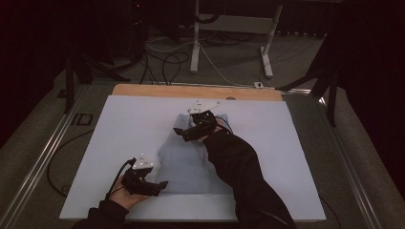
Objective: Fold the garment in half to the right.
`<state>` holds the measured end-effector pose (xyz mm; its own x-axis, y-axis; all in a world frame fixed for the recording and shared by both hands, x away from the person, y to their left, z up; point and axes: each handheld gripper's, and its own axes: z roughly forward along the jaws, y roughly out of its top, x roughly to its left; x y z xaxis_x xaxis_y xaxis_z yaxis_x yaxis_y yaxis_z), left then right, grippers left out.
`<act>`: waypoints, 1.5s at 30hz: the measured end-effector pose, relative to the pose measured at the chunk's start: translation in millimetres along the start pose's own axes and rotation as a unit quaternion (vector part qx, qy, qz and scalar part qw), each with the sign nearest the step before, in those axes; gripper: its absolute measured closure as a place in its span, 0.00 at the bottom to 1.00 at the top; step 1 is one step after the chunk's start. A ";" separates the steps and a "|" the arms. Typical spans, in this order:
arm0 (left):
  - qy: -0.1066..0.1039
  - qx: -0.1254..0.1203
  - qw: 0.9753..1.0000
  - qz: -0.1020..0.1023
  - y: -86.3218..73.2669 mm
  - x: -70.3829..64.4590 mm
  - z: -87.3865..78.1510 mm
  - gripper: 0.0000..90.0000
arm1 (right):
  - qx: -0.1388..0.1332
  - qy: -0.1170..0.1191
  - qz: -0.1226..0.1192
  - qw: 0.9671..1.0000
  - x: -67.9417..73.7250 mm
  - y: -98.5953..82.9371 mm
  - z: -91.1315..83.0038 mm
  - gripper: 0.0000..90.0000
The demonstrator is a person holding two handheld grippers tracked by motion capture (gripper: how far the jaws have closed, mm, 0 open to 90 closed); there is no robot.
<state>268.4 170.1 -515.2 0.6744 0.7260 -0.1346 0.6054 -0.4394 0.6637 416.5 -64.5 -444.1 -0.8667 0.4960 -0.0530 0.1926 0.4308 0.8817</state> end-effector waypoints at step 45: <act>-0.059 -0.021 0.998 -0.030 2.9 -14.9 -4.9 0.95 | 0.058 -0.046 0.069 0.995 -44.7 4.2 71.3 0.11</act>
<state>258.1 160.6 -507.7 0.6846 0.6812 -0.2594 0.6297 -0.3734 0.6812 488.9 -31.2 -471.4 -0.7837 0.6209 0.0164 0.3621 0.4352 0.8243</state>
